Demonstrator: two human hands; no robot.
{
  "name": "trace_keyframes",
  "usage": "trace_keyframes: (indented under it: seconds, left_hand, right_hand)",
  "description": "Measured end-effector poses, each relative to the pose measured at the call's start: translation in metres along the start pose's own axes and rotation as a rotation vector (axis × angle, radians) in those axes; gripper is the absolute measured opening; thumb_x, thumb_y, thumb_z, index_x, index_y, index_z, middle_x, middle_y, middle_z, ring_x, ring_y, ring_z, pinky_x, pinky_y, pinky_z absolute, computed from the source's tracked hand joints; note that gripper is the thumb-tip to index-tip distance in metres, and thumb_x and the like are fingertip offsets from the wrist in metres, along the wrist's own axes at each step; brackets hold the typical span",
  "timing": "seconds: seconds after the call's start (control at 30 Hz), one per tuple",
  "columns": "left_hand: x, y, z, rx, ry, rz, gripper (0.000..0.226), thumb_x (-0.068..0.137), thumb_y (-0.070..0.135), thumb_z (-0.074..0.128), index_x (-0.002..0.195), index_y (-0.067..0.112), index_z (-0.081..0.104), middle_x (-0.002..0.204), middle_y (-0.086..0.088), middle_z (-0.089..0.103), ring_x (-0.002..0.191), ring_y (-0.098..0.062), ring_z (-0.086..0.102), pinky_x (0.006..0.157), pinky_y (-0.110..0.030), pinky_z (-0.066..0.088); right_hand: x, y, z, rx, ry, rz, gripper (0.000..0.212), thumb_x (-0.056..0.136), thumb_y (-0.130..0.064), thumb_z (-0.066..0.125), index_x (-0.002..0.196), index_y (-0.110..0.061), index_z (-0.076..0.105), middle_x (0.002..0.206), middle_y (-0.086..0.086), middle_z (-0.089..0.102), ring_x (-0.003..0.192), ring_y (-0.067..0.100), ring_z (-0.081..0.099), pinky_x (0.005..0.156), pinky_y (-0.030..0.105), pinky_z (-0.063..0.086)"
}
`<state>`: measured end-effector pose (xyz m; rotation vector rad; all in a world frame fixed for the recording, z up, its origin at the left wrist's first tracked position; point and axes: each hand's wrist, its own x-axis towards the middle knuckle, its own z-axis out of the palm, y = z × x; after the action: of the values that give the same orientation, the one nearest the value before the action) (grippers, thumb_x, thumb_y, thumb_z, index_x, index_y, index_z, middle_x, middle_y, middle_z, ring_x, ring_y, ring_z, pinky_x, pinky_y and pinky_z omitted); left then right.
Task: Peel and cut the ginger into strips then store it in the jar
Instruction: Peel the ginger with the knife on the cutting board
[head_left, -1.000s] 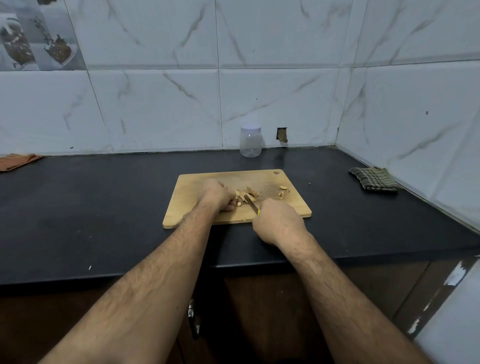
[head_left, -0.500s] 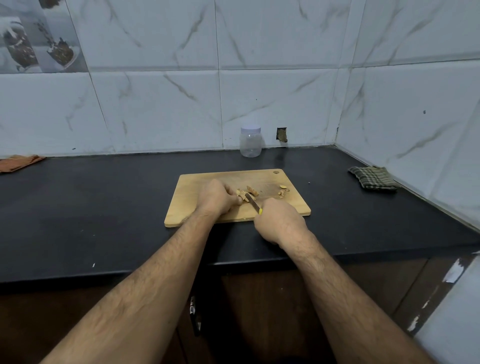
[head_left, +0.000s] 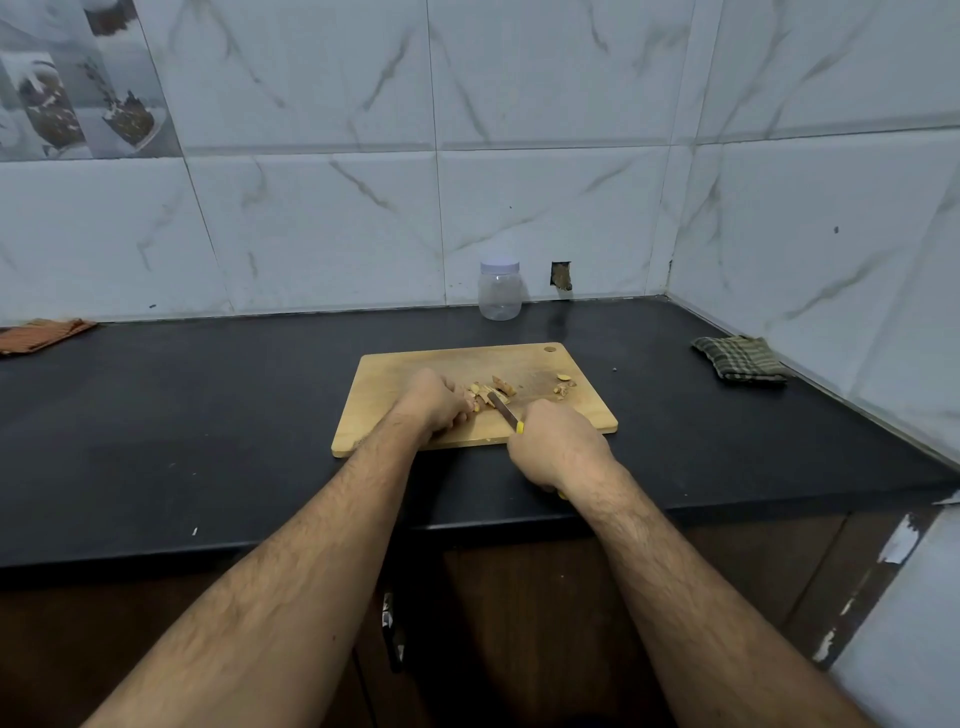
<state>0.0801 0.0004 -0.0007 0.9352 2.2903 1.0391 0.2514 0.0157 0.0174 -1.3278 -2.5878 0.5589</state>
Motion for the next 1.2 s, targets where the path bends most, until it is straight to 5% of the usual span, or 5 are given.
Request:
trace_keyframes:
  seconds: [0.47,0.63,0.77,1.2]
  left_hand:
    - [0.002,0.004,0.001,0.116,-0.006,-0.014,0.020,0.093,0.023,0.065,0.075,0.015,0.063,0.069,-0.004,0.059,0.057,-0.018,0.047,0.056,-0.027,0.041]
    - [0.005,0.002,0.002,0.163,0.061,0.010,0.025,0.098,0.022,0.055,0.103,0.003,0.069,0.105,-0.015,0.071,0.090,-0.030,0.064,0.072,-0.031,0.046]
    - [0.004,0.003,0.003,0.204,0.083,0.032,0.032,0.098,0.025,0.052,0.109,-0.001,0.067,0.114,-0.018,0.067,0.108,-0.035,0.064,0.088,-0.040,0.052]
    - [0.014,0.014,0.013,0.460,0.137,0.021,0.018,0.097,0.026,0.057,0.096,0.013,0.069,0.096,-0.003,0.067,0.084,-0.021,0.059,0.062,-0.030,0.042]
  right_hand:
    - [0.005,0.003,0.007,0.025,-0.017,0.002,0.012,0.092,-0.015,0.051,0.097,-0.014,0.062,0.084,0.001,0.063,0.074,0.018,0.060,0.056,0.029,0.043]
    - [0.010,0.009,0.009,0.039,-0.018,0.020,0.012,0.093,-0.019,0.050,0.096,-0.013,0.060,0.082,0.003,0.064,0.070,0.021,0.063,0.054,0.029,0.044]
    - [0.014,0.013,0.008,0.032,-0.015,0.023,0.010,0.093,-0.019,0.049,0.097,-0.015,0.058,0.082,0.003,0.064,0.071,0.022,0.064,0.055,0.029,0.043]
    - [0.017,0.013,0.012,0.036,-0.011,0.008,0.015,0.092,-0.019,0.048,0.098,-0.013,0.061,0.080,0.004,0.063,0.071,0.023,0.063,0.053,0.028,0.040]
